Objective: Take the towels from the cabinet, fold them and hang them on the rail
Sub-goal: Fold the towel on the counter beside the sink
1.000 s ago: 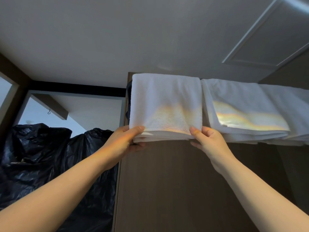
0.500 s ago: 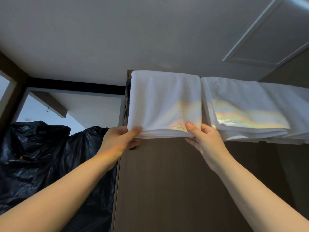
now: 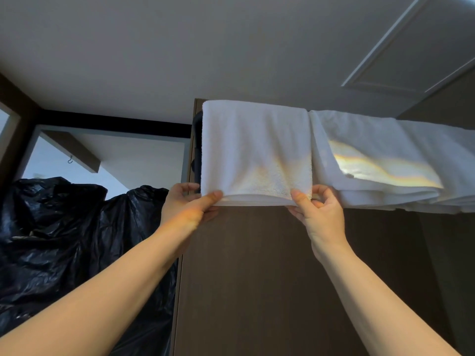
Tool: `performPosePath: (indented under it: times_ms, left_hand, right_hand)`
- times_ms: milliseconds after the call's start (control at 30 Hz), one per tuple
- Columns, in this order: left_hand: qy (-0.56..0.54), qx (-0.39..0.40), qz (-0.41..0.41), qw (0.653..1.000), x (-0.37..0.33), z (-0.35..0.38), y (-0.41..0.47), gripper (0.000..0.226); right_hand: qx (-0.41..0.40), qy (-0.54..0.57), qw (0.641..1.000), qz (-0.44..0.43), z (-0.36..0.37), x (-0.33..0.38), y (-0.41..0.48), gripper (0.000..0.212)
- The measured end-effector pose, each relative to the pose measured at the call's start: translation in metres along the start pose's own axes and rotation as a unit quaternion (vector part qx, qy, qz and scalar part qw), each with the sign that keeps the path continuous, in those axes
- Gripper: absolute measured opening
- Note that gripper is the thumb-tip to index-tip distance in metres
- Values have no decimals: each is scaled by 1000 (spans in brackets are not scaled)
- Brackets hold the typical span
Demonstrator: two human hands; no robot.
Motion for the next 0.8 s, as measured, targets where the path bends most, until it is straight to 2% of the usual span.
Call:
performPosePath:
  times_ms: [100,267,400,500,600,800]
  left_hand:
    - [49,24,21,998,-5,-1,-1,51]
    - [126,59,31,990,-7,-8,-8,56]
    - [176,94,43,979,1,-27,-32,53]
    - [304,122,95,940,21,-50,-56,44]
    - [403,172,131,889,51,-80,-91,32]
    - [493,242,53,834,136,-160,-181,18]
  right_hand:
    - [0,-32,999,-20,1,0,-3,20]
    - [-22,-70,997,-2,-7,6,-21,26]
    - [28,-212,977,-16,-27,1,-53,31]
    - [127,-326,936,-27,-41,-13,-86,26]
    - [231,-441,867,-28,-61,-36,-131,15]
    - [349,-560,751,24,-123,-92,-240,16]
Point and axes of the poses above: each hand's wrist, its own y-axis towards the middle knuckle, its own z-axis out of the palm, x = y × z, the point moved 4 cm from there along y, towards the middle knuckle, and after that the axes turned 12 degrees about -x, right-handed, at the moved point
